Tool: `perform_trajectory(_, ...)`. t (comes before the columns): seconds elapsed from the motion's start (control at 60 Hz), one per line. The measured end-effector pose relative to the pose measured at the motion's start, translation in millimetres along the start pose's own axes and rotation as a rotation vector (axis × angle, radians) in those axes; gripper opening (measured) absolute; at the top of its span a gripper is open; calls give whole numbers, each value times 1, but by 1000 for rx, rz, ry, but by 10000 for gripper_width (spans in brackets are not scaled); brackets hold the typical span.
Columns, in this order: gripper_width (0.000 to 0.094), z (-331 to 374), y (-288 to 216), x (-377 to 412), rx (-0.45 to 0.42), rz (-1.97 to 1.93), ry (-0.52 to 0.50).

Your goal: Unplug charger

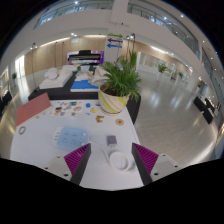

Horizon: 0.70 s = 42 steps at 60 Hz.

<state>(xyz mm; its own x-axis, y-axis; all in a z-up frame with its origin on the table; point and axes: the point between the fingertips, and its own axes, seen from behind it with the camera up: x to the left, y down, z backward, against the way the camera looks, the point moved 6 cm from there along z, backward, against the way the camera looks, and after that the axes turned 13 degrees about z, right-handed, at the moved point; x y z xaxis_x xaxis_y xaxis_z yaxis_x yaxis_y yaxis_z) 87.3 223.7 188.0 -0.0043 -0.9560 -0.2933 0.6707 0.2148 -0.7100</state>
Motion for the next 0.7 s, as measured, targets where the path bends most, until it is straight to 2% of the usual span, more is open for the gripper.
perform_trajectory(0.15, 848, 131, 25, 9, 15, -26, -43)
perform_trajectory(0.3, 854, 190, 53, 20, 38, -102, -93)
perform_trajectory(0.45, 852, 209, 63, 12, 13, -47, -49)
perform_trajectory(0.7, 854, 195, 59, 1, -1, -29, -15)
